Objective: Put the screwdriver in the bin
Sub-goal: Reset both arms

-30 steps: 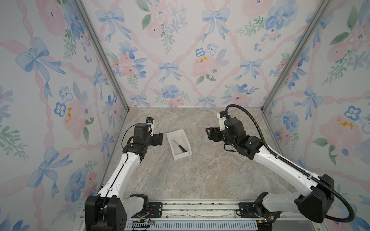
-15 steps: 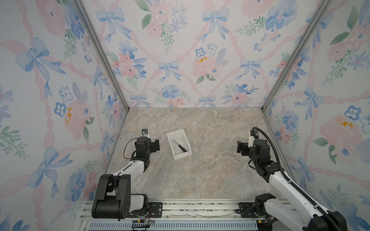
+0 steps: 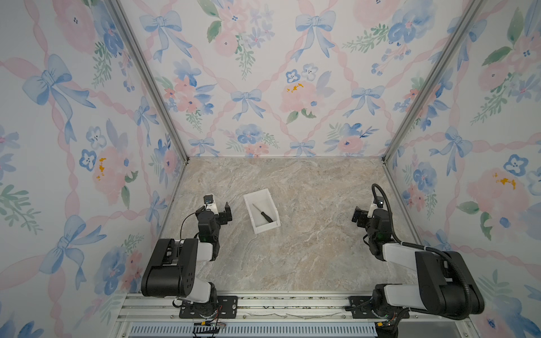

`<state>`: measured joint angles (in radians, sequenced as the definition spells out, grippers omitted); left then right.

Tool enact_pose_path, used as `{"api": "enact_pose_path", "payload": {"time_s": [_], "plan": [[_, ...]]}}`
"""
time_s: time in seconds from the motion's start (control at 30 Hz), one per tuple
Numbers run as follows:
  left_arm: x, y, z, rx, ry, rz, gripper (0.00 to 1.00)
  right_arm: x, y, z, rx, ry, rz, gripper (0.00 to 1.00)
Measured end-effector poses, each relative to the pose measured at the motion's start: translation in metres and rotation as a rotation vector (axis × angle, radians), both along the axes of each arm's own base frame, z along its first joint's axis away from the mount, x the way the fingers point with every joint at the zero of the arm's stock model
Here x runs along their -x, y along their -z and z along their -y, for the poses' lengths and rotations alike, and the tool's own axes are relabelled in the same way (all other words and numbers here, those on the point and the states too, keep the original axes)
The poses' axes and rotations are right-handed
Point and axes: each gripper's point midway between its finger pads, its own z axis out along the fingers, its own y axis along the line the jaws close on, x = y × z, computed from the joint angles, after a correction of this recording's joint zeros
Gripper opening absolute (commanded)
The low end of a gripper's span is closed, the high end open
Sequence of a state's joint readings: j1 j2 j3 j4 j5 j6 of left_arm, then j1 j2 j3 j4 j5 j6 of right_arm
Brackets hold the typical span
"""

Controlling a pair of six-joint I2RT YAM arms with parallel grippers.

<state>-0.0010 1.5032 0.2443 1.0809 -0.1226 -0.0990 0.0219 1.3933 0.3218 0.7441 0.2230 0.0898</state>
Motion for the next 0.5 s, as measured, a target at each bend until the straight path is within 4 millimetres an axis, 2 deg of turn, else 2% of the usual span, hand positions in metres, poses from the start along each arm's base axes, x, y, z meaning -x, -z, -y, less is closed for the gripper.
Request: {"api": "enact_pose_path", "payload": {"time_s": [0.1,0.17,0.33,0.5], "plan": [[0.011,0.014,0.002,-0.006,0.013,-0.006,0.98,-0.012,0.01,-0.005,0.001,-0.03,0.018,0.97],[0.014,0.014,0.003,-0.008,0.017,0.002,0.98,-0.013,0.021,-0.009,0.008,-0.052,-0.02,0.97],[0.008,-0.002,0.002,-0.009,0.017,0.065,0.98,-0.025,0.004,-0.021,0.037,-0.095,0.027,0.97],[0.003,-0.009,0.004,-0.015,0.016,0.084,0.98,-0.026,0.002,-0.023,0.048,-0.106,0.034,0.97]]}}
